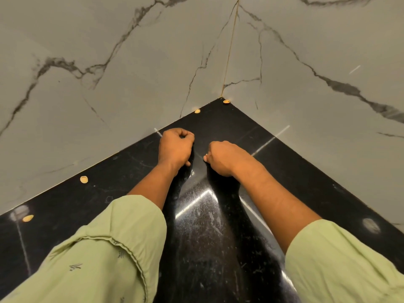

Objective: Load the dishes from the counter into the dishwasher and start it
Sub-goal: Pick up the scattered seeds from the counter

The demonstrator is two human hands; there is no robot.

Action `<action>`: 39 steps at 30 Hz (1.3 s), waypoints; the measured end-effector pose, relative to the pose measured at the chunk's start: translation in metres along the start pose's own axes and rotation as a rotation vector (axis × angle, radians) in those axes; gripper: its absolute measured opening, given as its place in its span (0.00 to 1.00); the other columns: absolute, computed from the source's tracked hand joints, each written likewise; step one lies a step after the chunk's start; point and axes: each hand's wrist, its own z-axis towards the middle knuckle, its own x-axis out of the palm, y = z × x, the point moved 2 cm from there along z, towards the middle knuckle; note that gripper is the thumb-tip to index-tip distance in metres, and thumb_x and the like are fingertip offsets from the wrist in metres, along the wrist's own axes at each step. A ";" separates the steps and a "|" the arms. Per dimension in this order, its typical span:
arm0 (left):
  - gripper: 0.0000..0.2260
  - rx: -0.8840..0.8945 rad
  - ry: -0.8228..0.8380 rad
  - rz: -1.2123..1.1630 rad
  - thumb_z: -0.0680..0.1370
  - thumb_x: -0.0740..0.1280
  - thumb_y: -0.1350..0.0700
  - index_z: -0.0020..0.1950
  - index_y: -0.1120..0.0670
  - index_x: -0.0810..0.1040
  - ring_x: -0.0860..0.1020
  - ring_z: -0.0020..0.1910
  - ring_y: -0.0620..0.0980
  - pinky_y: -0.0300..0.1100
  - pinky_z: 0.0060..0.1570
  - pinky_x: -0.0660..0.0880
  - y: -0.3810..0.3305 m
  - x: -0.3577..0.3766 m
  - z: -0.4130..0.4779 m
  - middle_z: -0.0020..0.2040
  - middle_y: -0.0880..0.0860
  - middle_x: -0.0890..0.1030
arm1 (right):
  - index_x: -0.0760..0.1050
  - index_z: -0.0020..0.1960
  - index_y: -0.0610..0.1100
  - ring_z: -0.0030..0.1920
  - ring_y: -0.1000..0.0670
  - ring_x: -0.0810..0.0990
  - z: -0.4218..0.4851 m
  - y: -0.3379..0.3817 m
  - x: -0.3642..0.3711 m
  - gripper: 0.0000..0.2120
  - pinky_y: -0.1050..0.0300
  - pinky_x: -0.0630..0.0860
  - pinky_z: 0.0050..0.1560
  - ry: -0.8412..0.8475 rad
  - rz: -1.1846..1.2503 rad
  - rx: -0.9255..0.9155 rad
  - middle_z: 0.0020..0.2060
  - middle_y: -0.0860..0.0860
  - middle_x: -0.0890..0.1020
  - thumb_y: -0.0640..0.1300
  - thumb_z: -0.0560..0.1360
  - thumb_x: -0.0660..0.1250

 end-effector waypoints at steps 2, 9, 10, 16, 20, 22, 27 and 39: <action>0.06 0.001 -0.009 0.003 0.81 0.64 0.57 0.47 0.50 0.80 0.75 0.19 0.44 0.38 0.23 0.73 0.001 -0.001 0.001 0.39 0.49 0.81 | 0.73 0.55 0.41 0.48 0.43 0.78 0.002 0.002 0.002 0.12 0.47 0.77 0.51 -0.004 0.072 -0.018 0.49 0.43 0.79 0.49 0.82 0.60; 0.08 -0.039 -0.093 -0.064 0.83 0.61 0.55 0.45 0.50 0.76 0.74 0.22 0.48 0.40 0.25 0.73 0.003 0.002 0.007 0.36 0.51 0.77 | 0.63 0.33 0.45 0.22 0.54 0.58 0.002 -0.030 0.012 0.10 0.65 0.53 0.18 -0.089 1.601 0.230 0.26 0.50 0.65 0.40 0.73 0.58; 0.10 -0.062 -0.119 -0.086 0.83 0.61 0.54 0.43 0.51 0.76 0.74 0.26 0.50 0.40 0.27 0.72 0.002 0.003 0.011 0.34 0.52 0.76 | 0.62 0.33 0.45 0.21 0.54 0.59 0.003 -0.032 0.013 0.10 0.66 0.53 0.17 -0.124 1.740 0.239 0.26 0.49 0.66 0.39 0.72 0.57; 0.07 0.143 -0.146 0.225 0.80 0.65 0.50 0.53 0.51 0.80 0.80 0.49 0.54 0.48 0.51 0.77 -0.016 0.019 0.025 0.46 0.50 0.82 | 0.61 0.31 0.46 0.20 0.55 0.59 0.015 -0.035 0.009 0.11 0.67 0.53 0.17 -0.334 1.929 0.246 0.25 0.50 0.65 0.36 0.70 0.55; 0.15 0.258 -0.131 0.548 0.83 0.63 0.53 0.68 0.53 0.74 0.77 0.60 0.59 0.52 0.54 0.74 -0.027 0.031 0.051 0.61 0.56 0.80 | 0.71 0.38 0.42 0.20 0.55 0.59 0.037 -0.041 -0.003 0.11 0.65 0.54 0.19 -0.463 1.834 0.249 0.23 0.51 0.65 0.33 0.73 0.54; 0.13 0.274 -0.136 0.636 0.83 0.62 0.53 0.66 0.53 0.77 0.78 0.59 0.60 0.51 0.53 0.75 -0.029 0.036 0.065 0.60 0.56 0.81 | 0.77 0.49 0.40 0.23 0.54 0.62 0.055 -0.045 -0.011 0.10 0.63 0.59 0.23 -0.555 1.600 0.265 0.25 0.51 0.68 0.39 0.79 0.57; 0.10 0.317 -0.159 0.589 0.81 0.67 0.51 0.59 0.52 0.82 0.80 0.53 0.56 0.51 0.52 0.79 -0.028 0.044 0.086 0.54 0.54 0.83 | 0.75 0.67 0.46 0.56 0.44 0.79 0.098 -0.051 -0.032 0.15 0.55 0.71 0.47 -0.673 0.485 0.145 0.56 0.46 0.81 0.44 0.81 0.62; 0.07 0.547 -0.123 1.001 0.84 0.61 0.57 0.59 0.58 0.74 0.81 0.49 0.58 0.47 0.37 0.70 -0.028 0.050 0.092 0.51 0.57 0.81 | 0.75 0.57 0.41 0.42 0.48 0.72 0.128 -0.055 -0.042 0.09 0.53 0.67 0.39 -0.671 0.007 0.188 0.48 0.45 0.79 0.45 0.82 0.61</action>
